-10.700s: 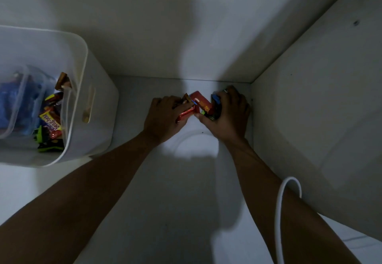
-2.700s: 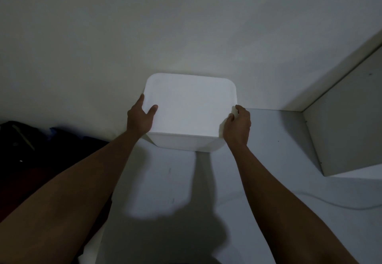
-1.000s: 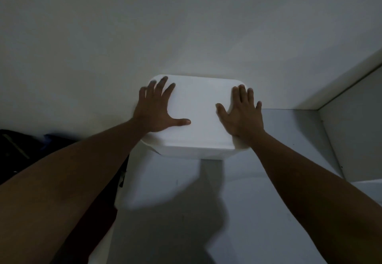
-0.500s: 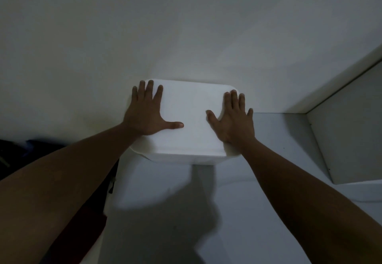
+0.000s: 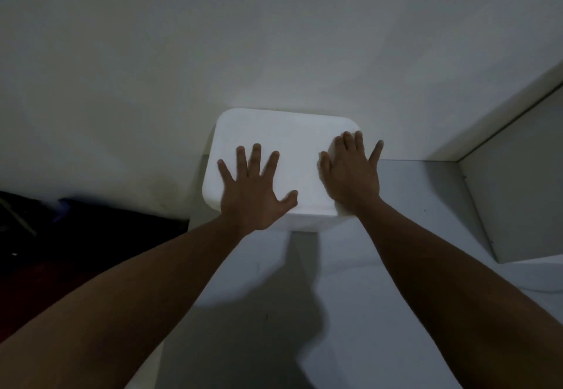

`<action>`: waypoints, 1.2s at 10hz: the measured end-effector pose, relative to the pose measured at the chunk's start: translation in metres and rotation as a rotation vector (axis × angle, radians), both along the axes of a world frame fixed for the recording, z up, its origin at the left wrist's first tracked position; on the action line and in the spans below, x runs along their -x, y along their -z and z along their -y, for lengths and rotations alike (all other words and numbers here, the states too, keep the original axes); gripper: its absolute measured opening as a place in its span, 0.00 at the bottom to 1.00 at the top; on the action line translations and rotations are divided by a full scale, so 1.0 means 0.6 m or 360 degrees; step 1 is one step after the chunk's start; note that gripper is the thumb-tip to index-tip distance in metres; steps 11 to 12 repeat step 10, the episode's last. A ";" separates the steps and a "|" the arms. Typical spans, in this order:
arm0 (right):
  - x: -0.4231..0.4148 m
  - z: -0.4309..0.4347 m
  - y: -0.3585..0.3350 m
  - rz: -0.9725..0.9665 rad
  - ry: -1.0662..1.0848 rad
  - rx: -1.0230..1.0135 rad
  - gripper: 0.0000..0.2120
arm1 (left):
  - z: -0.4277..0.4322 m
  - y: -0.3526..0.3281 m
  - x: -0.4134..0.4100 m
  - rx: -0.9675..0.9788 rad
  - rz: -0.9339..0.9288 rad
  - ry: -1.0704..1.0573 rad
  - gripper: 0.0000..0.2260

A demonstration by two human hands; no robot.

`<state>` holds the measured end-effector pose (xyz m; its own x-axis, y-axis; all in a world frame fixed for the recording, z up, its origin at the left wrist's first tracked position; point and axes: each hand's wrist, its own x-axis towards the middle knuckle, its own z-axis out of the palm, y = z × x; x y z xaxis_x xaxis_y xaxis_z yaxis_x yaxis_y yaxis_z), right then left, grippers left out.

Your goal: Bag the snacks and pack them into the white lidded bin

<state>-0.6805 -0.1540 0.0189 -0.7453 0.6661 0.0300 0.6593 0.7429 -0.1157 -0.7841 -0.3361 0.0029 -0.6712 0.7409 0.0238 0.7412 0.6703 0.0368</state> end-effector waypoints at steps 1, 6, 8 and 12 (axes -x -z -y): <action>-0.016 0.037 0.009 -0.0001 -0.0018 0.0061 0.30 | -0.001 0.001 -0.002 -0.0021 0.0019 -0.0015 0.41; -0.053 0.067 0.006 -0.0141 -0.0131 0.0117 0.23 | -0.001 -0.003 -0.003 0.0075 0.0065 -0.0029 0.40; -0.153 0.090 0.009 -0.0226 -0.0202 0.0220 0.18 | 0.005 -0.029 -0.032 0.0125 0.0097 -0.0044 0.34; -0.294 0.078 0.017 -0.0187 -0.0066 0.0465 0.27 | 0.001 -0.048 -0.144 -0.0039 0.0172 -0.0116 0.29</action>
